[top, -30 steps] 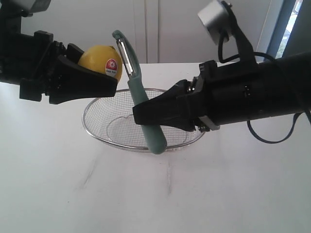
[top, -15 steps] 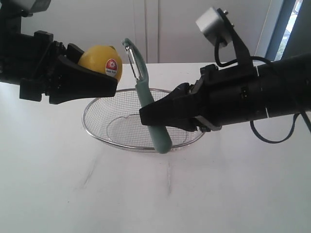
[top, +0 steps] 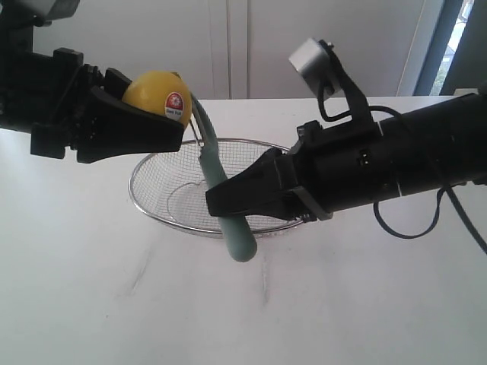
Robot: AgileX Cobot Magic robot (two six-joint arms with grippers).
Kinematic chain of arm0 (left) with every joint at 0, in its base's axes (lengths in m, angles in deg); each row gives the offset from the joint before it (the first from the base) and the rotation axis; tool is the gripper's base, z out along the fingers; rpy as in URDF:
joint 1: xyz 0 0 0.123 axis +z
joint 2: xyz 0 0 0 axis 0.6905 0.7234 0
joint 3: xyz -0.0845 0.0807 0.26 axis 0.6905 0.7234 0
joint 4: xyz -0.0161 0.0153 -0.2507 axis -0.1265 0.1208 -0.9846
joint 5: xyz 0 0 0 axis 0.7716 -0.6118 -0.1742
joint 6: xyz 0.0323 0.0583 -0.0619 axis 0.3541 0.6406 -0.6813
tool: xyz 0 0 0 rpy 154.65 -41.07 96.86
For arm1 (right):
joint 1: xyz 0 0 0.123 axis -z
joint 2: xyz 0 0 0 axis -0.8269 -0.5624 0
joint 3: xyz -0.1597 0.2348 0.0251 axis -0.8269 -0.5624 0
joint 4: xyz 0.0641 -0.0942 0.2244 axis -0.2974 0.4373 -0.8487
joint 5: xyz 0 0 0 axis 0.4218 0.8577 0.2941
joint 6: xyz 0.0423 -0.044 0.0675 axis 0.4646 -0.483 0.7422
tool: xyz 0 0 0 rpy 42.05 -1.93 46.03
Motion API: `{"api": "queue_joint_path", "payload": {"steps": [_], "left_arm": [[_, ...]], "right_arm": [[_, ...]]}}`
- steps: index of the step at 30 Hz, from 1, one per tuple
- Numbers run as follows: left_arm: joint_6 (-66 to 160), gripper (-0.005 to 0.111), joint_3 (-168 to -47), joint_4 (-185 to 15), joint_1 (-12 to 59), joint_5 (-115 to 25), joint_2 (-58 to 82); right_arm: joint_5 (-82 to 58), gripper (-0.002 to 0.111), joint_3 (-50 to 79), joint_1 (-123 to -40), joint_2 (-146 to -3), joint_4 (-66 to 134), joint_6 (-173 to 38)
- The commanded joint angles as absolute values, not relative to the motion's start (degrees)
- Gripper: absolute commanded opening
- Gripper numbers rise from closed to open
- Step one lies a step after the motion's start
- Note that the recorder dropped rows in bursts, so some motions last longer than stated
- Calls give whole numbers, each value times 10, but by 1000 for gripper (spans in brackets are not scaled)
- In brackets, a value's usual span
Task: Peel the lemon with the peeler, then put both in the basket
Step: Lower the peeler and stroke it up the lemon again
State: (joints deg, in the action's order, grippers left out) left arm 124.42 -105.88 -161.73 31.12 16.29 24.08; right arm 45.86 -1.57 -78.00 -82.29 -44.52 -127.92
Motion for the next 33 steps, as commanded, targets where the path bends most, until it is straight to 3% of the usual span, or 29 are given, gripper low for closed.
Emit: {"api": "queue_joint_path", "payload": {"steps": [1,33], "left_arm": [[1244,0,-1057,-1638,309,174,233],[1244,0,-1057,-1638,309,174,233]], "right_arm": [[473,0,-17,-781,-822,-462,-1286],[463,0,-17,-781,-776,-482,-1326]]}}
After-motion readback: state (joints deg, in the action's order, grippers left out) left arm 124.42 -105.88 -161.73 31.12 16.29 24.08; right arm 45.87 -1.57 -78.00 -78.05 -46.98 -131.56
